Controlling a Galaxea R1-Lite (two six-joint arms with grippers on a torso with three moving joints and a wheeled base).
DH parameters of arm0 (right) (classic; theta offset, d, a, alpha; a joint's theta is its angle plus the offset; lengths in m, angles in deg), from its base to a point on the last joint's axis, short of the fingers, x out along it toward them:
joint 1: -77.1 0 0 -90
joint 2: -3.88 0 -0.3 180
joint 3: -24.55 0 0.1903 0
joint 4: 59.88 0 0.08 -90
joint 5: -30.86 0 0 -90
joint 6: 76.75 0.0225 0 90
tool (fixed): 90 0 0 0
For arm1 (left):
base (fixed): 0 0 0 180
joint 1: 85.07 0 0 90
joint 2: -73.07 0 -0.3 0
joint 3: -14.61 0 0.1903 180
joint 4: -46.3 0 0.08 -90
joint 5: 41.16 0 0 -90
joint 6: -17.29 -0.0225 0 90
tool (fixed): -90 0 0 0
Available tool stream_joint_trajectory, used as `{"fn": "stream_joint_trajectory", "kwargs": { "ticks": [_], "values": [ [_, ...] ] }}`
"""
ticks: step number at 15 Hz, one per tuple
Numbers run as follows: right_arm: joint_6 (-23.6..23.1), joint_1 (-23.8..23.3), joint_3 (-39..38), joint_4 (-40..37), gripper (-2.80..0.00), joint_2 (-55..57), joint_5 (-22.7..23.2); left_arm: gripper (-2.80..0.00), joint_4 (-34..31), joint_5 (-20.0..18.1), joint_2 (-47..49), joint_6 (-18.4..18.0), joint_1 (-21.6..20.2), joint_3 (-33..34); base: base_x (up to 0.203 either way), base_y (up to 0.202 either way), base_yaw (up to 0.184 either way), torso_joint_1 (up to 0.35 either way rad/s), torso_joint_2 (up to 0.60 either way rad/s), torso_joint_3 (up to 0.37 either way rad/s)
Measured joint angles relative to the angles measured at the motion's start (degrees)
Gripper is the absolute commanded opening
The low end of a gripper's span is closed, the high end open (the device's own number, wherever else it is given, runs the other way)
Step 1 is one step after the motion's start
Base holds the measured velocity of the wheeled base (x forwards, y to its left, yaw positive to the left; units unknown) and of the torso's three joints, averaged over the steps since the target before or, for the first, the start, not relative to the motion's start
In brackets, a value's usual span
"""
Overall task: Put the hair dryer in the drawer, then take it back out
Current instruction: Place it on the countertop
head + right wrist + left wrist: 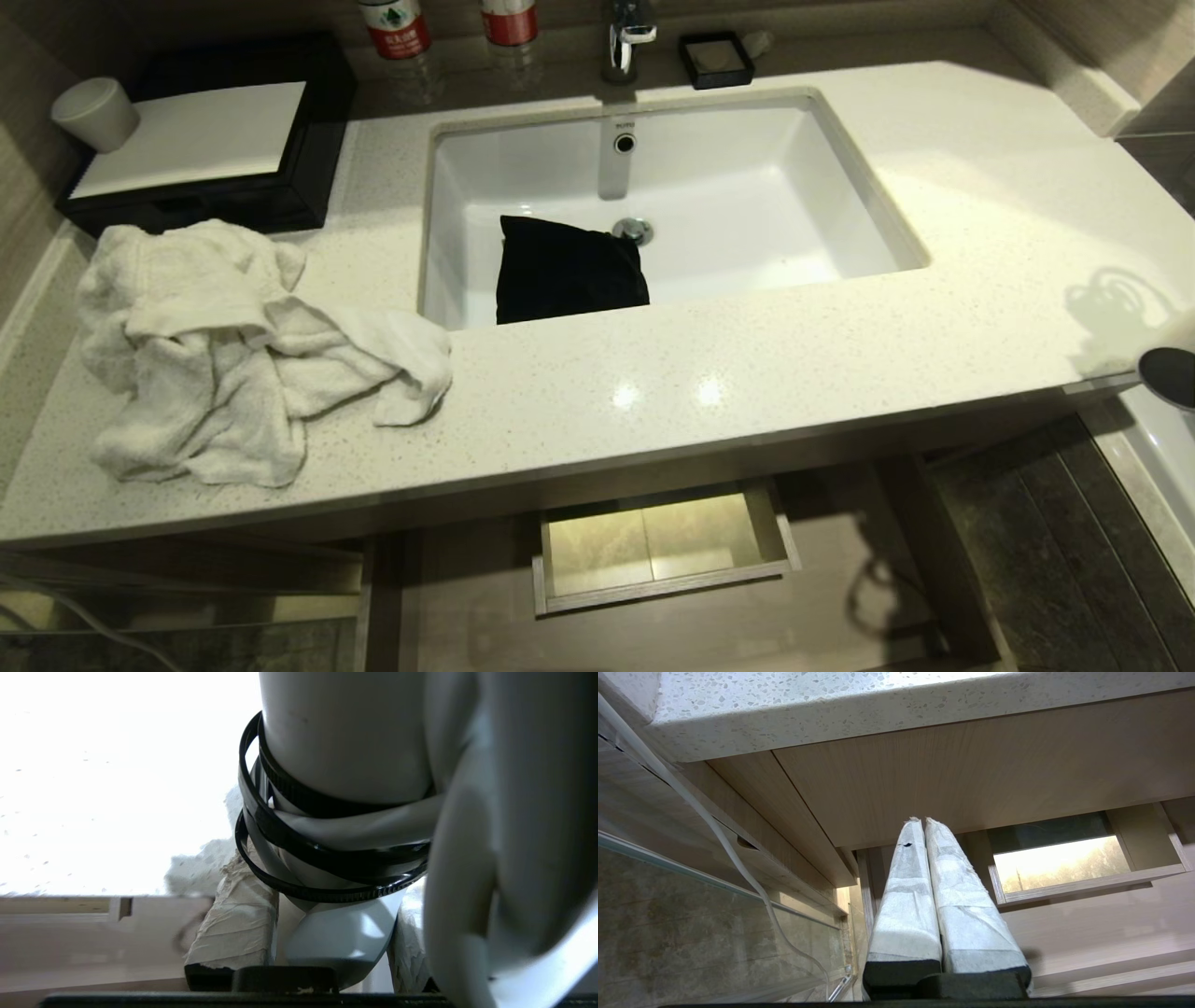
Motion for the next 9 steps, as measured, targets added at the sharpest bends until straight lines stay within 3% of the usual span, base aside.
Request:
{"fn": "stream_joint_trajectory", "kwargs": {
  "ticks": [3, 9],
  "values": [
    [-3.4, 0.0, 3.9, 0.1, -2.80, 4.3, 0.1, -2.80, 0.0, 0.0, 0.0, 0.0, 0.0, 0.0, 0.000, 0.000, 0.000, 0.000, 0.00, 0.000],
    [-4.0, -0.1, 11.4, 0.7, -2.80, 11.6, 2.0, -2.80, 0.0, 0.0, 0.0, 0.0, 0.0, 0.0, 0.000, 0.000, 0.000, 0.000, 0.00, 0.000]
  ]
}}
